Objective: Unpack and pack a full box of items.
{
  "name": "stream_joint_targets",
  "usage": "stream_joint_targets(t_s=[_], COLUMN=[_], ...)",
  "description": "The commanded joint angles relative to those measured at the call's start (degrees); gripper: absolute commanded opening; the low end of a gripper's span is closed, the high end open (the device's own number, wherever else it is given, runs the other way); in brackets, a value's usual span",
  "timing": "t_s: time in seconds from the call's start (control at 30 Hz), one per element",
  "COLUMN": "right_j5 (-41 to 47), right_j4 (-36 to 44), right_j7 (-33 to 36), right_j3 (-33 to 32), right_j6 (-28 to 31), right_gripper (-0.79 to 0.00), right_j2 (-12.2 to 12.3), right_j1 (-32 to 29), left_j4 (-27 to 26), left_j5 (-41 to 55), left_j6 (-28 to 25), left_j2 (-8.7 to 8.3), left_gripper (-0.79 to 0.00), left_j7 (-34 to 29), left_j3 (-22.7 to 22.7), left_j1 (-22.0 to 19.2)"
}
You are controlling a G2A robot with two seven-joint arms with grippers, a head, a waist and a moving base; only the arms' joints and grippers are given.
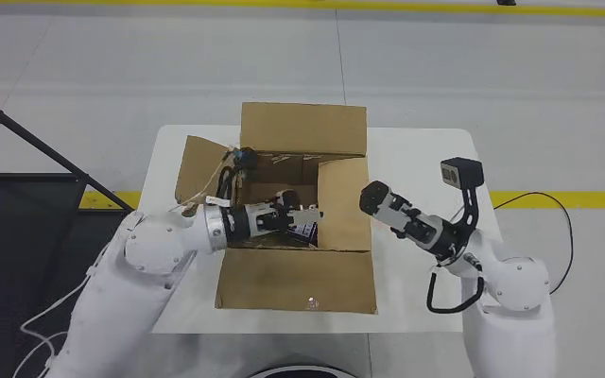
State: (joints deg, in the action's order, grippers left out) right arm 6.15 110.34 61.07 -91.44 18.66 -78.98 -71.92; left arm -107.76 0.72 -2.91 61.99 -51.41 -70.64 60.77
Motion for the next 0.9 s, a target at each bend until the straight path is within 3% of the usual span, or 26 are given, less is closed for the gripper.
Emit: stream_joint_targets(t_s=[0.0, 0.37, 0.87], right_j5=[0.6, 2.7, 3.3], right_j4=[-1.0, -5.4, -8.0], right_j7=[0.3, 0.2, -1.3], right_j3=[-0.4, -0.4, 2.7], right_j6=[0.5, 2.2, 2.5], right_gripper=[0.000, 0.000, 0.000], right_j2=[0.2, 1.5, 2.8], right_j1=[0.0, 0.8, 3.2], left_j4=[3.1, 13.0, 15.5], left_j5=[1.0, 3.3, 0.9], left_j6=[1.7, 1.8, 4.7], left_j2=[0.31, 1.96, 2.26], left_gripper=[0.000, 0.000, 0.000], left_j7=[-0.5, -0.3, -1.1], left_j3=[1.8, 9.4, 11.7], left_j1=[-2.1, -7.8, -8.2])
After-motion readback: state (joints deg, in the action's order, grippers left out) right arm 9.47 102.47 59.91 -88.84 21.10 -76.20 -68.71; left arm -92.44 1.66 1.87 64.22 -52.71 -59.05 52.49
